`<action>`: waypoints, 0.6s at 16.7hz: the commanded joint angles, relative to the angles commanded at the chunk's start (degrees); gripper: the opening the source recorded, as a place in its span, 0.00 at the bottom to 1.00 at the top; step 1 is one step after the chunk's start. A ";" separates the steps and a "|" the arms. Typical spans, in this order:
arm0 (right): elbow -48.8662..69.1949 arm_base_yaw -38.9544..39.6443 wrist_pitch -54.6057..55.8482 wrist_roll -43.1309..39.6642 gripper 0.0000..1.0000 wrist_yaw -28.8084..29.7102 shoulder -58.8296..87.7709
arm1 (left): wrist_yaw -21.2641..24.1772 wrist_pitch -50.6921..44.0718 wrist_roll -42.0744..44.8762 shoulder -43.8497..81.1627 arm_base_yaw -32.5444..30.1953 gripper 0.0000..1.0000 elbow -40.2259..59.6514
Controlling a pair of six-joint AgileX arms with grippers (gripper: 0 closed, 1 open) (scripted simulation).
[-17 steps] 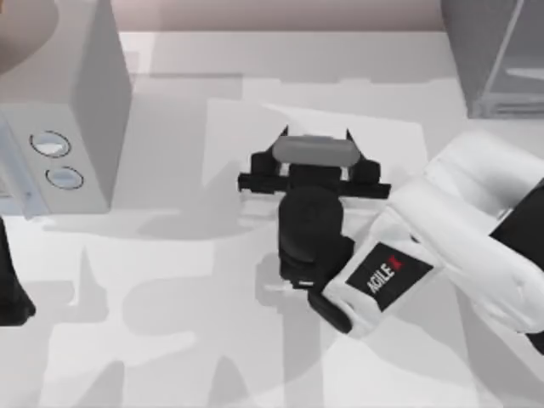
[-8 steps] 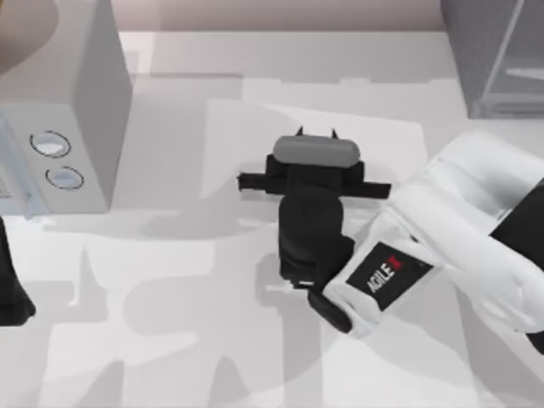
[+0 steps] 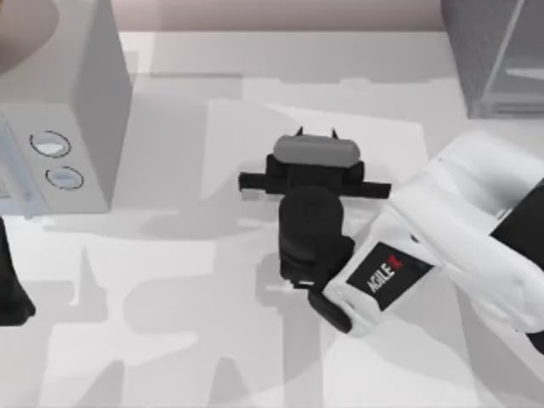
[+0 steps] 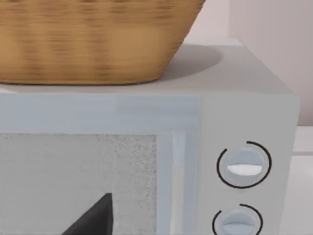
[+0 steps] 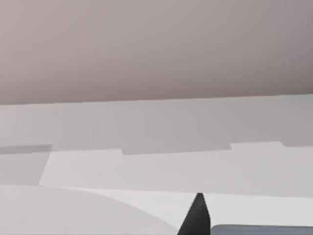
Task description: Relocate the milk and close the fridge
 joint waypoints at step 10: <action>-1.30 0.00 -4.14 0.20 0.00 -0.04 -5.54 | 0.00 0.00 0.00 0.00 0.00 1.00 0.00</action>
